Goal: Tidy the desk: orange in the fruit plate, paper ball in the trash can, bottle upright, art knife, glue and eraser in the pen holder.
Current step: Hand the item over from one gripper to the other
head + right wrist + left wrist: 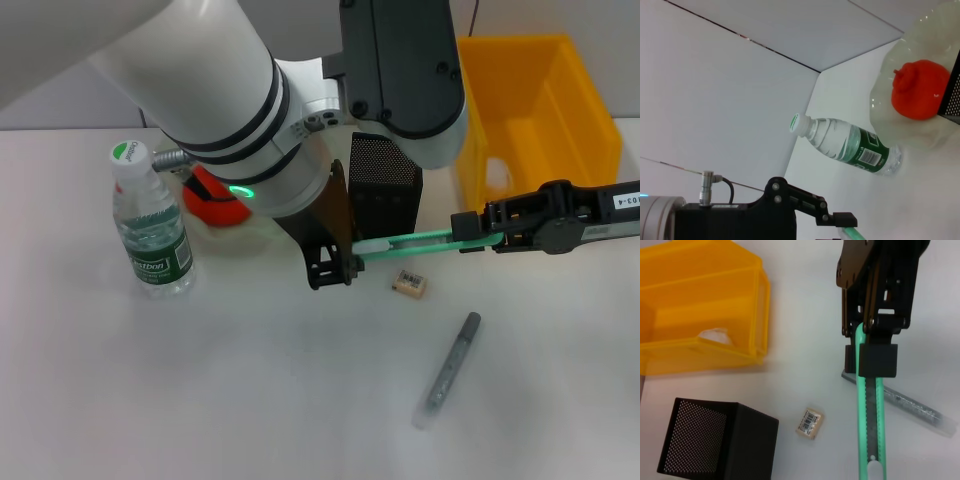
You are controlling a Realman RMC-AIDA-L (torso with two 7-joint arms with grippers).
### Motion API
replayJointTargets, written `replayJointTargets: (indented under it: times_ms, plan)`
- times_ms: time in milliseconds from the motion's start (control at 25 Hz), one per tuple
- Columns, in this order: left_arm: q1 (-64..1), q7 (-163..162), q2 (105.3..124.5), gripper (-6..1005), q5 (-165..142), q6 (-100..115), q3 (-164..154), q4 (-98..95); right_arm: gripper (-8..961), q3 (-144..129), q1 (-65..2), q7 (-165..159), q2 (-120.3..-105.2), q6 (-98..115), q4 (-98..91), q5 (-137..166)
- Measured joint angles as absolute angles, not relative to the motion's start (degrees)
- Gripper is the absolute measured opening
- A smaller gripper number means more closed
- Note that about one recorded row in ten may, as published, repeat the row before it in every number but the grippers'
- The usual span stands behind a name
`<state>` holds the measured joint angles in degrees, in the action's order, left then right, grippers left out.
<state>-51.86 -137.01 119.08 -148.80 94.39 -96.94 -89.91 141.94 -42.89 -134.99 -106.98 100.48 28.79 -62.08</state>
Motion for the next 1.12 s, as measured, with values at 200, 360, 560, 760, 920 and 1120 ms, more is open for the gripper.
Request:
replayJointTargets:
  times_ms: [200,360,560,760,920,1120]
  plan:
    - [-50.9,-135.1,118.94,197,-148.8,94.4,-96.9,-90.7,359,141.5,-42.9,-135.0,-106.53,100.5,29.2,-61.2]
    - [-49.9,-132.6,118.85,197,-148.8,94.2,-96.9,-91.9,364,139.3,-43.0,-135.3,-105.60,100.9,30.3,-60.9]
    - [-49.5,-131.7,118.85,197,-148.8,94.0,-96.9,-92.3,423,139.2,-43.0,-135.5,-104.48,101.2,30.7,-60.9]
    - [-47.4,-125.7,118.75,197,-148.9,92.4,-97.4,-94.0,480,139.6,-43.1,-135.8,-103.48,102.6,30.6,-61.7]
    - [-47.5,-125.9,118.82,197,-148.9,92.4,-97.3,-93.8,501,139.6,-43.3,-135.8,-103.86,103.7,30.1,-62.3]
    - [-47.9,-128.0,118.81,197,-148.9,92.4,-96.9,-93.4,498,139.7,-42.7,-135.3,-104.70,104.0,30.0,-64.7]
